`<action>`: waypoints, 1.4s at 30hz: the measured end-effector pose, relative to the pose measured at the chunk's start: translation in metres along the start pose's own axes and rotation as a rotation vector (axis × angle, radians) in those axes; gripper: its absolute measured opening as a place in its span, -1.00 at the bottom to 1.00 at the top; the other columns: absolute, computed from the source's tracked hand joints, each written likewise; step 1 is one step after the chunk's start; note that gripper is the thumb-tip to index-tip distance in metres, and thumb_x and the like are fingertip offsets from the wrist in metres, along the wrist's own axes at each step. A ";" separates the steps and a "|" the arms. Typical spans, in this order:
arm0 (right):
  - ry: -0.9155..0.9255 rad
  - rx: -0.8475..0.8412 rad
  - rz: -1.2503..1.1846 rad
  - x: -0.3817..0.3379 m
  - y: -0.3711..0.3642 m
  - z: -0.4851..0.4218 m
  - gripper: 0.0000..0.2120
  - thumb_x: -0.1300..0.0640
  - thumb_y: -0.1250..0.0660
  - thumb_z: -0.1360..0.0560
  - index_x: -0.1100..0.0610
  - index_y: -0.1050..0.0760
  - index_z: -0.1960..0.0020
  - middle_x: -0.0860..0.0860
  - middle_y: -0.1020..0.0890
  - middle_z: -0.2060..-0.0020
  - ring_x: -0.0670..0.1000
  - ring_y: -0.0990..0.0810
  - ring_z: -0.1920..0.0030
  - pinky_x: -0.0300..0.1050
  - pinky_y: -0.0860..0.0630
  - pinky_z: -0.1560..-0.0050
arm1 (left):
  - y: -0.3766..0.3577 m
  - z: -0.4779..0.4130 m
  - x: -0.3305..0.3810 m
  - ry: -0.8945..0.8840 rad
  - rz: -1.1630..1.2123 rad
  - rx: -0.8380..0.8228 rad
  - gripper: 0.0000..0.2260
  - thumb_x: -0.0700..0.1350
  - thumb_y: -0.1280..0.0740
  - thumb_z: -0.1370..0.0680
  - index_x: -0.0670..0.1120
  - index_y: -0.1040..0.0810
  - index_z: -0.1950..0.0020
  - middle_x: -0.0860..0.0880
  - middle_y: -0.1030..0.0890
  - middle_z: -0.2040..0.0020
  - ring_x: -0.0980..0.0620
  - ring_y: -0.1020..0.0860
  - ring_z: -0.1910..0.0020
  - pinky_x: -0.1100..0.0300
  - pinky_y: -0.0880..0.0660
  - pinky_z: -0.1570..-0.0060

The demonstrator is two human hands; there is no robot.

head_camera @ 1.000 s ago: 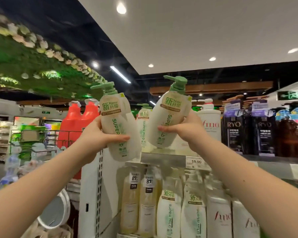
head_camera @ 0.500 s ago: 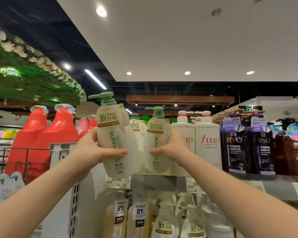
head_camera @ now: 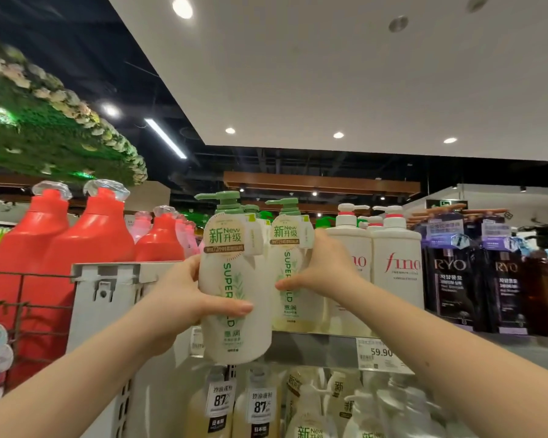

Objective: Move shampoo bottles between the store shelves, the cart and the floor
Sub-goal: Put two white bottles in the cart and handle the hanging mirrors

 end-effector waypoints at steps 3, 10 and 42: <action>0.037 0.050 0.149 -0.008 0.005 0.003 -0.01 -0.24 -0.60 -0.04 0.08 -0.30 -0.34 -0.03 -0.42 -0.13 0.02 -0.38 -0.22 -0.01 -0.46 -0.23 | 0.006 0.002 -0.004 0.013 -0.049 -0.008 -0.35 -0.22 -0.61 -0.13 -0.02 -0.49 -0.17 0.00 -0.70 0.03 0.01 -0.68 0.06 0.04 -0.62 0.14; 0.135 0.068 0.187 -0.009 0.022 0.006 0.21 0.01 -0.58 -0.26 0.13 0.26 -0.54 0.09 -0.49 -0.21 0.06 -0.45 -0.22 -0.12 -0.46 -0.13 | 0.008 0.007 -0.005 0.015 -0.101 -0.034 -0.40 -0.22 -0.61 -0.14 -0.01 -0.52 -0.13 0.02 -0.71 0.06 0.05 -0.68 0.09 0.12 -0.60 0.19; 0.334 0.011 1.133 0.012 -0.043 -0.017 -0.07 -0.33 -0.36 -0.34 -0.04 0.02 -0.51 0.35 0.01 -0.49 0.34 0.04 -0.50 0.50 0.44 -0.23 | 0.002 0.008 -0.012 0.053 -0.080 -0.078 -0.44 -0.25 -0.58 -0.19 0.01 -0.50 -0.13 0.02 -0.71 0.05 0.05 -0.68 0.09 0.18 -0.58 0.22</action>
Point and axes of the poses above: each hand's wrist, its own z-axis away from the middle knuckle, its own y-axis out of the back of the hand, x = y × z, the point moved 3 cm from there along -z, towards the middle knuckle
